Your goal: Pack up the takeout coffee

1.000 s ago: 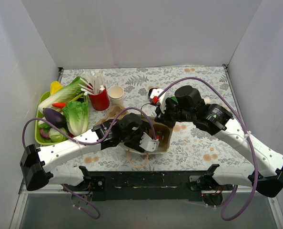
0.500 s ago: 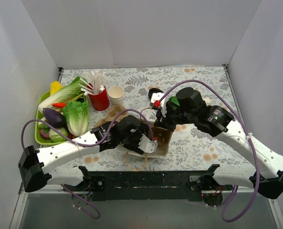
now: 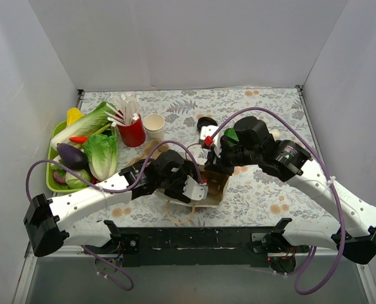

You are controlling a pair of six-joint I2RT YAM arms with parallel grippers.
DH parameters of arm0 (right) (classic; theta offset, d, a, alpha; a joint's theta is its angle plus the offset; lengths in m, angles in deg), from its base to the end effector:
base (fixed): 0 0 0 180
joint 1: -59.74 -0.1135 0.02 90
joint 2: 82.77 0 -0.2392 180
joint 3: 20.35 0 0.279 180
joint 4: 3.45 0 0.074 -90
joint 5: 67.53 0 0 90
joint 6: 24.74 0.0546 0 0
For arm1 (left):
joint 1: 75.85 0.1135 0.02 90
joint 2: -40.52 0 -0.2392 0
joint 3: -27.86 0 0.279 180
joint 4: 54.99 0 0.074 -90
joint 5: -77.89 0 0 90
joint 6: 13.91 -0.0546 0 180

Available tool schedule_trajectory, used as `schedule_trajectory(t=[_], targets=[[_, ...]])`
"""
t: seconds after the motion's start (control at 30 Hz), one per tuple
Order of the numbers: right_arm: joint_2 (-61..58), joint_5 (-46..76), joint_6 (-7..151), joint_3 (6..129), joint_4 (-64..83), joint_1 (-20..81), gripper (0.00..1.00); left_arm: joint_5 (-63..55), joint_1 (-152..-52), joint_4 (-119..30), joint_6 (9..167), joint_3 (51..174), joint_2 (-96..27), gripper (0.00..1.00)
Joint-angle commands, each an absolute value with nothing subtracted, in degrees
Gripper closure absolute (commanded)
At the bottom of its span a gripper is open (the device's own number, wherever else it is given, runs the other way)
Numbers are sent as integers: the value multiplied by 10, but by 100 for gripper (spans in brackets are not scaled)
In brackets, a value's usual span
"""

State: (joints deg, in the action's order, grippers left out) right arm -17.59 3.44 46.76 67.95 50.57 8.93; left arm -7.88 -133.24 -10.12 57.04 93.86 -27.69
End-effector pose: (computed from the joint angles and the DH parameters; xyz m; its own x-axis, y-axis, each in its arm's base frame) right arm 0.1656 0.2313 0.3756 -0.0191 -0.4982 -0.8669 -0.9655 0.2346 -0.1135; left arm 0.1569 -0.2527 0.2308 -0.0900 0.7447 -0.6613 0.9485 0.2667 0.1712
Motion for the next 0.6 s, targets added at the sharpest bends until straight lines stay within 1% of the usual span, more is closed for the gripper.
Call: schedule_trajectory(t=[0.0, 0.03, 0.13, 0.17, 0.23, 0.27, 0.33, 0.4, 0.57], targets=[[-191, 6, 460, 702, 504, 84, 74, -63, -1318, -103, 578, 935, -287, 100], [-191, 7, 460, 701, 501, 84, 73, -60, -1318, -103, 576, 935, -289, 100], [-192, 11, 460, 705, 504, 84, 63, -57, -1314, -104, 576, 938, -301, 100], [-194, 13, 459, 708, 505, 84, 58, -56, -1313, -103, 576, 938, -303, 100], [-197, 16, 458, 713, 507, 84, 52, -52, -1312, -102, 578, 942, -309, 100], [-202, 17, 457, 717, 506, 84, 47, -50, -1310, -101, 577, 943, -310, 100], [-212, 21, 456, 719, 502, 84, 41, -45, -1308, -93, 577, 948, -317, 100], [-225, 26, 456, 726, 496, 84, 37, -35, -1303, -73, 575, 959, -326, 100], [-234, 59, 472, 755, 494, 87, 35, -21, -1296, -29, 589, 993, -356, 100]])
